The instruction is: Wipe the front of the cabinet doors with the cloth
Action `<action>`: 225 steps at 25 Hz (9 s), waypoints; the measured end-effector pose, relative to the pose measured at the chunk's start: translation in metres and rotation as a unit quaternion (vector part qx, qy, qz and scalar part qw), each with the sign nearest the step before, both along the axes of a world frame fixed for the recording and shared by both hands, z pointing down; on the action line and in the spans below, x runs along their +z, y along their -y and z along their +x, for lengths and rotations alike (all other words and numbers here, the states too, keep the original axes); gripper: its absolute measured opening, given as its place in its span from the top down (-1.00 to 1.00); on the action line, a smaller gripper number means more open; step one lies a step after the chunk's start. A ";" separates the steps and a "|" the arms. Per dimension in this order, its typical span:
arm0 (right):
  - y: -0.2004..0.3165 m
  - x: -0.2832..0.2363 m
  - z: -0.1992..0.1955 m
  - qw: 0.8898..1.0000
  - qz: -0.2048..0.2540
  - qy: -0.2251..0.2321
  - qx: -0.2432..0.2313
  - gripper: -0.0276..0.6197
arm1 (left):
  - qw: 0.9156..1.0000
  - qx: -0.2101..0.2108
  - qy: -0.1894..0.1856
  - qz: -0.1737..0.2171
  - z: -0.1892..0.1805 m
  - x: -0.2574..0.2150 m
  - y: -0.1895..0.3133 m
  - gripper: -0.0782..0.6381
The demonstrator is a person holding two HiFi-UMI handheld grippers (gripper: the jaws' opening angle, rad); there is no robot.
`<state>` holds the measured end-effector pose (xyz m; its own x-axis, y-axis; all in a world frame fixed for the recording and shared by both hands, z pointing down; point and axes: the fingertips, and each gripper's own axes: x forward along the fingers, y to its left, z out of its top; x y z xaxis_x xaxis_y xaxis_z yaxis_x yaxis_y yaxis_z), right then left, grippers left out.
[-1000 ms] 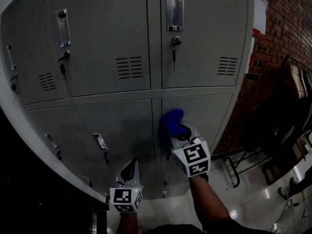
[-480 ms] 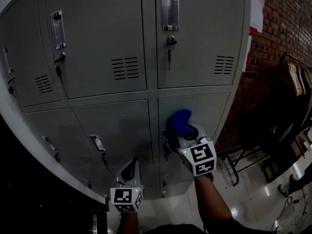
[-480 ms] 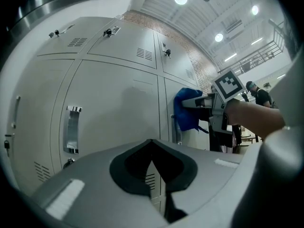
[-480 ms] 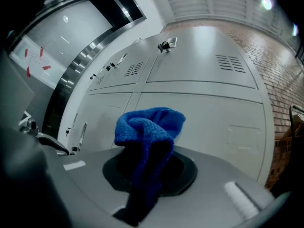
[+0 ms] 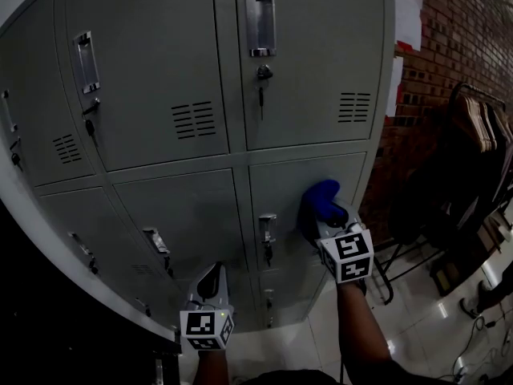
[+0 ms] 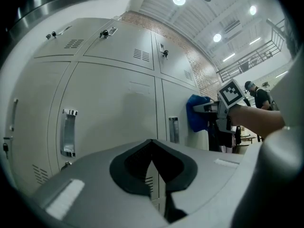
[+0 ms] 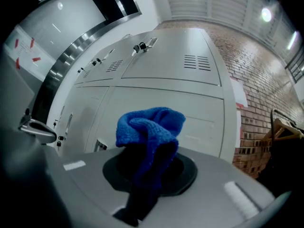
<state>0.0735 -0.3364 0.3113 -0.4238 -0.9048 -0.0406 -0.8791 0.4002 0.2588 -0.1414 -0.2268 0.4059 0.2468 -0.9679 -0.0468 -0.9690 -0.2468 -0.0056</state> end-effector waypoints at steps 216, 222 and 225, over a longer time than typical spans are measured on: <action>0.016 0.219 0.075 0.978 -0.187 -0.065 0.073 0.72 | 0.999 -0.047 -0.007 -0.025 0.015 0.031 -0.007 0.74; 0.010 0.215 0.039 0.980 -0.184 -0.066 0.046 0.72 | 0.999 -0.045 -0.004 -0.024 0.007 0.030 -0.008 0.74; 0.008 0.214 0.031 0.978 -0.192 -0.064 0.043 0.72 | 0.998 -0.052 -0.006 -0.022 -0.002 0.028 -0.010 0.74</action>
<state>0.1044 -0.3446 0.5255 -0.3256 -0.8750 0.3584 -0.8836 0.4164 0.2140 -0.1430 -0.2168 0.4341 0.1446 -0.9895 -0.0050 -0.9894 -0.1447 0.0145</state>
